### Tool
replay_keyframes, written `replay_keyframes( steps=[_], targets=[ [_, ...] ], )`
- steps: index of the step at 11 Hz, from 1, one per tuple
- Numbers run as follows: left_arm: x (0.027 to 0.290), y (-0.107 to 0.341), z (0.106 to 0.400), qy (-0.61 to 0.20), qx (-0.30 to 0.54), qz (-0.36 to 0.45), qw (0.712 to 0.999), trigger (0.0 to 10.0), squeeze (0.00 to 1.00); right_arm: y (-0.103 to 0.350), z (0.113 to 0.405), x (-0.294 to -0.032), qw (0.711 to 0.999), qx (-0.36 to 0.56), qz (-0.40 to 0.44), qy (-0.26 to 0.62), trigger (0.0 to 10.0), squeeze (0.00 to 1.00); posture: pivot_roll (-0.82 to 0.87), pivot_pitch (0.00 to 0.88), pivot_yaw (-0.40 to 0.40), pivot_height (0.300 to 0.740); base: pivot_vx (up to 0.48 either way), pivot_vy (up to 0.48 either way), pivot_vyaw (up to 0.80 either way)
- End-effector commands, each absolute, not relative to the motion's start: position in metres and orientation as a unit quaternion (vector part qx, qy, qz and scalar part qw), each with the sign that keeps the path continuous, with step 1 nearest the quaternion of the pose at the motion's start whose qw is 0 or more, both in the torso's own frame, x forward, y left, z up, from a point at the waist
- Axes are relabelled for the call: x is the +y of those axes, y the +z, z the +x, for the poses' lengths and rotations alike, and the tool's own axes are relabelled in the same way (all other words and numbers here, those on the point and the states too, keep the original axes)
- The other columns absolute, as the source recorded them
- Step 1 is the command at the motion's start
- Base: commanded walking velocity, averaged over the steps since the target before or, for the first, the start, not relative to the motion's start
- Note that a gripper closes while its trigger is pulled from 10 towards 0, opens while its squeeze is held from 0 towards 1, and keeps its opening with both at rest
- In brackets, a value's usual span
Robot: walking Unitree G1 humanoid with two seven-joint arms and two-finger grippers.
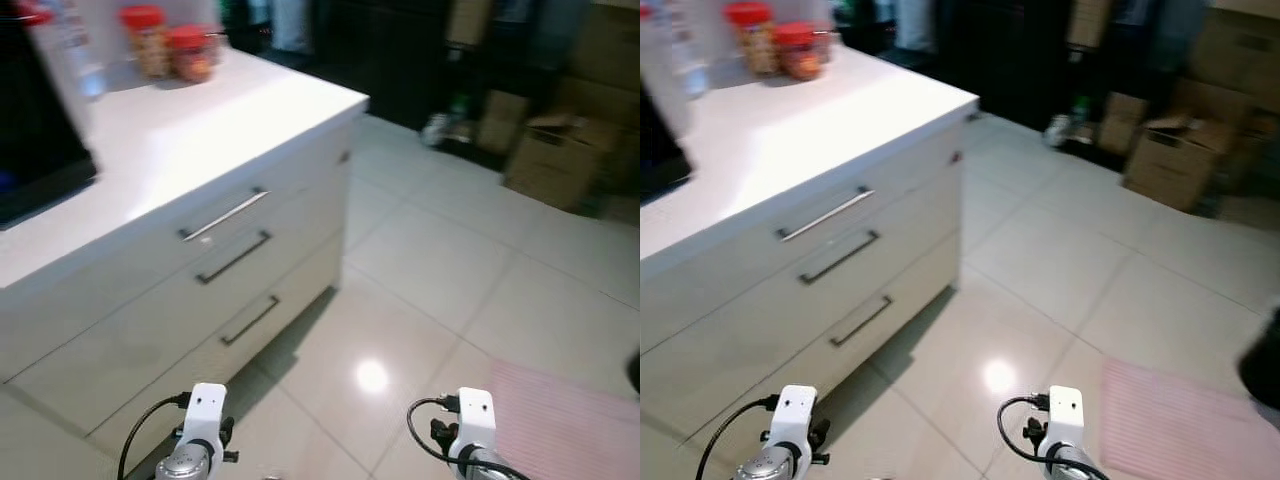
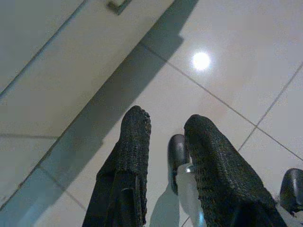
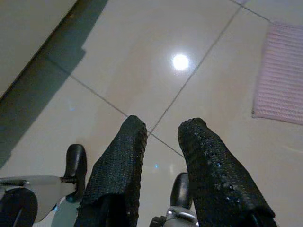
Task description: Kitchen organization
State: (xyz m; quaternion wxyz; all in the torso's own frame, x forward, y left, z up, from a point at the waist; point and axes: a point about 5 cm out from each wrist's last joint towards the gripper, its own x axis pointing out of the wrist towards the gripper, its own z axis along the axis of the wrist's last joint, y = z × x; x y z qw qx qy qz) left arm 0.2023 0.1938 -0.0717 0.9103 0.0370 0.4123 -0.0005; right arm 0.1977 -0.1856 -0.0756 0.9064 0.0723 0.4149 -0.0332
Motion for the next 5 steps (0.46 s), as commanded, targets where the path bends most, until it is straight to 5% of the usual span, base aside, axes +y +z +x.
replay_keyframes(
  steps=[1, 5],
  targets=[
    [0.1954, -0.0713, 0.2023, 0.0, 0.411, 0.039, 0.911, 10.0, 0.0, -0.0759, 0.1977, -0.1831, 0.906, 0.416, 0.068, -0.024, 10.0, 0.0, 0.12, 0.0, 0.02, 0.74, 0.0, 0.0, 0.8],
    [0.1958, -0.0705, 0.2036, -0.002, 0.409, 0.041, 0.912, 10.0, 0.0, -0.076, 0.1979, -0.1806, 0.906, 0.416, 0.07, -0.022, 10.0, 0.0, 0.12, 0.0, 0.024, 0.74, 0.0, 0.0, 0.8]
  ],
)
